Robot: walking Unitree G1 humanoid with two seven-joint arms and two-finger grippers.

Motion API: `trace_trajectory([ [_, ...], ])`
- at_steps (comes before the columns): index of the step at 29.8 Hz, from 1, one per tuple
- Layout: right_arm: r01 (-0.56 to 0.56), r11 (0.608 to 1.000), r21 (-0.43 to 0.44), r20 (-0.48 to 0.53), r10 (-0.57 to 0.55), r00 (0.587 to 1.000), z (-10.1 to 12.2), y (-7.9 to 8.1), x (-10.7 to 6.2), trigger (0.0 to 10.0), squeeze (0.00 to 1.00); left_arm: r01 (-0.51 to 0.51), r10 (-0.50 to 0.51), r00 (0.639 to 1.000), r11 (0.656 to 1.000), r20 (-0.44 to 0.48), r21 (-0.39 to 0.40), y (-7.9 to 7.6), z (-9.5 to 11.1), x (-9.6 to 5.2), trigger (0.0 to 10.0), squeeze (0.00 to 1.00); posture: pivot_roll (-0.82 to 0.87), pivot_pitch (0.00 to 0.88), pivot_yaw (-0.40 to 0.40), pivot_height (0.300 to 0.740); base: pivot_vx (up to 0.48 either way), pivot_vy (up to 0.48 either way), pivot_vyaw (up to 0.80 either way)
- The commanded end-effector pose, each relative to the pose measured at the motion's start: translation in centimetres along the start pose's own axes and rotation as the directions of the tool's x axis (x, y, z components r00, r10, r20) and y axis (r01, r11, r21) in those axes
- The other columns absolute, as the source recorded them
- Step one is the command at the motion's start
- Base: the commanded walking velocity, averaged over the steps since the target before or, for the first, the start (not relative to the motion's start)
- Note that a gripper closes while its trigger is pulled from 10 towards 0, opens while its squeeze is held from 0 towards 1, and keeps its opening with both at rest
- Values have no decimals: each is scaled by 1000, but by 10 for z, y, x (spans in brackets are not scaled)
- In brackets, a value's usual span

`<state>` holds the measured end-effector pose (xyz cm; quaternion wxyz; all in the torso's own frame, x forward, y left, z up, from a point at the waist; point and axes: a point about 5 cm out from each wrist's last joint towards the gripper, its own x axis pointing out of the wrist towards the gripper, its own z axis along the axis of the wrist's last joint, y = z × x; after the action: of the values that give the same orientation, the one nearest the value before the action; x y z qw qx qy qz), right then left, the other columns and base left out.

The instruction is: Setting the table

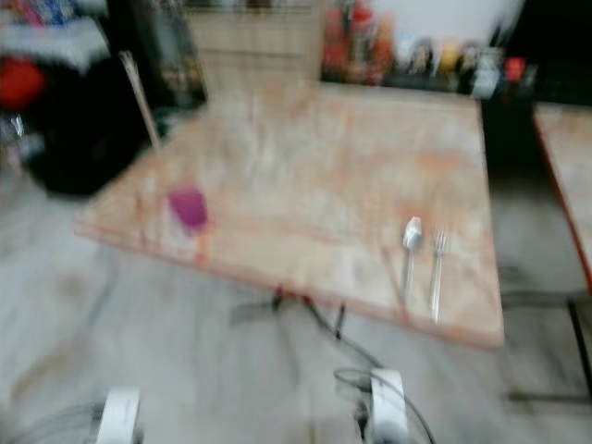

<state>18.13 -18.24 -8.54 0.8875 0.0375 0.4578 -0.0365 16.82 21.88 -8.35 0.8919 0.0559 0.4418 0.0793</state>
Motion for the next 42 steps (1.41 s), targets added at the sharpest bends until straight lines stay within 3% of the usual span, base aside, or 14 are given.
trace_trajectory([
  [1,-5,1000,10,18,5,1000,5,5,1,10000,0,-8,8,1000,1000,2,10,4,-1,0,10000,0,48,0,14,732,0,0,0],
  [8,9,1000,18,42,-10,999,8,0,1,10000,0,9,-8,1000,1000,28,-19,0,1,0,10000,0,46,0,13,732,0,0,0],
  [14,11,1000,3,172,-12,985,37,1,3,10000,0,7,-6,999,1000,54,-18,0,9,1,10000,0,42,0,16,732,0,0,0],
  [17,-6,996,-86,278,29,960,62,6,2,10000,0,11,-11,998,1000,65,-8,-1,13,2,10000,0,34,0,22,732,0,0,0],
  [20,-30,992,-124,328,69,942,70,9,0,10000,0,15,-15,998,1000,64,-1,-1,13,2,10000,0,29,0,21,732,0,0,0],
  [27,-50,967,-251,371,144,917,71,12,-3,10000,0,21,-22,999,1000,44,5,-4,5,0,10000,0,23,0,20,732,0,0,0],
  [29,-77,950,-303,374,193,907,71,15,-4,10000,0,20,-21,999,1000,36,3,-4,1,-1,10000,0,25,0,17,732,0,0,0],
  [32,-148,877,-456,365,337,868,71,23,-9,10000,0,14,-14,1000,1000,21,2,-3,-5,-2,10000,0,26,0,15,732,0,0,0],
  [38,-159,856,-492,368,370,853,72,24,-11,10000,0,13,-13,1000,1000,18,3,-3,-6,-2,10000,0,24,0,15,732,0,0,0],
  [39,-159,825,-543,473,457,753,106,32,-22,10000,0,2,-2,1000,1000,16,-2,-2,-7,-3,10000,0,9,0,15,732,0,0,0],
  [40,-152,806,-571,517,498,696,123,39,-29,10000,0,-3,3,1000,1000,17,-3,-1,-6,-3,10000,0,11,0,14,732,0,0,0],
  [41,-152,806,-571,517,498,696,123,39,-29,10000,0,-3,3,1000,1000,17,-3,-1,-6,-3,10000,0,11,0,14,732,0,0,0],
  [42,-146,793,-591,581,545,605,147,53,-42,10000,0,-14,14,1000,1000,25,-6,-1,-4,-2,10000,0,13,0,12,732,0,0,0],
])
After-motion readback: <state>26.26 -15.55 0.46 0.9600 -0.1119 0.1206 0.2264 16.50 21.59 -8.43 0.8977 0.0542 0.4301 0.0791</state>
